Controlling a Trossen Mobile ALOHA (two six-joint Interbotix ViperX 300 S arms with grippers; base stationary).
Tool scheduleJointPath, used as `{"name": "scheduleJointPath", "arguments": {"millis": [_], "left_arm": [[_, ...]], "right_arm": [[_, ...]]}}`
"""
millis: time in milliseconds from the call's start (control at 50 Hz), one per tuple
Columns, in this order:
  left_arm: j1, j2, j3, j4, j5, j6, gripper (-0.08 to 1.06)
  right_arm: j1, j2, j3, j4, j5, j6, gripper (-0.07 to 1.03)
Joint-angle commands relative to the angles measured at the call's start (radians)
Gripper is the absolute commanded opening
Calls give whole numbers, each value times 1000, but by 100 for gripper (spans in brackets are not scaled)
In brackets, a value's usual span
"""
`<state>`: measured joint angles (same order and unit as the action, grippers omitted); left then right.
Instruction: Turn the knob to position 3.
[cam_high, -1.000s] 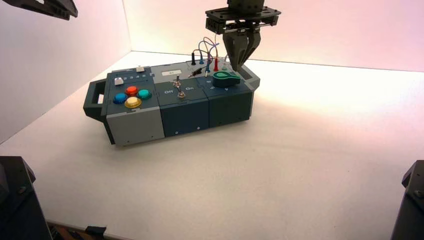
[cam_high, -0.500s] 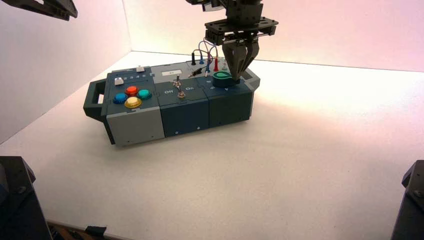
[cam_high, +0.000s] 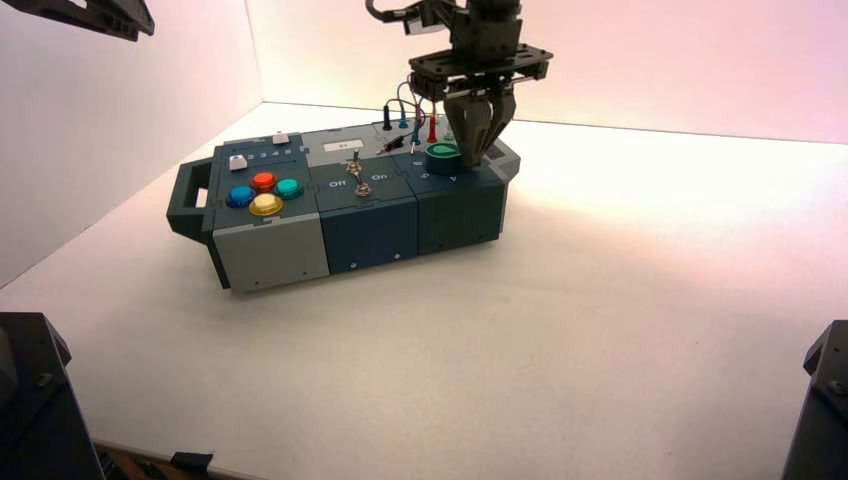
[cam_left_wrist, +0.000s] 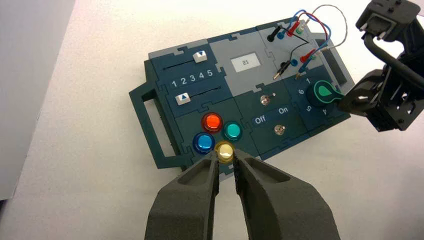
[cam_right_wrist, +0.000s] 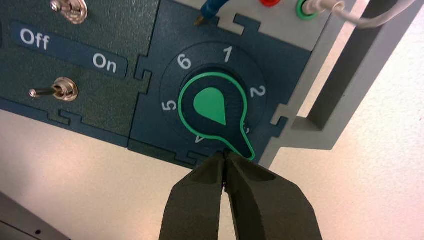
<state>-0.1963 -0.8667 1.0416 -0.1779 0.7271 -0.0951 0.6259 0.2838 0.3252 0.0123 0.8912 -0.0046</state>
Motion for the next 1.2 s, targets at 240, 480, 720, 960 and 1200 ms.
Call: {"name": "scheduleJointPath", "arguments": {"millis": [240, 480, 720, 960, 1200], "left_arm": [[6, 2, -32, 0, -5, -3, 18], [6, 0, -28, 0, -3, -3, 18], [6, 2, -28, -2, -5, -3, 18], [-2, -3, -26, -26, -3, 0, 18], [-20, -8, -23, -28, -5, 29, 18]], "right_arm": [[-3, -20, -41, -5, 15, 3, -2], [5, -71, -35, -2, 17, 5, -2], [3, -117, -51, -5, 29, 6, -2], [2, -169, -55, -5, 9, 8, -2], [3, -235, -75, -6, 5, 8, -2]]}}
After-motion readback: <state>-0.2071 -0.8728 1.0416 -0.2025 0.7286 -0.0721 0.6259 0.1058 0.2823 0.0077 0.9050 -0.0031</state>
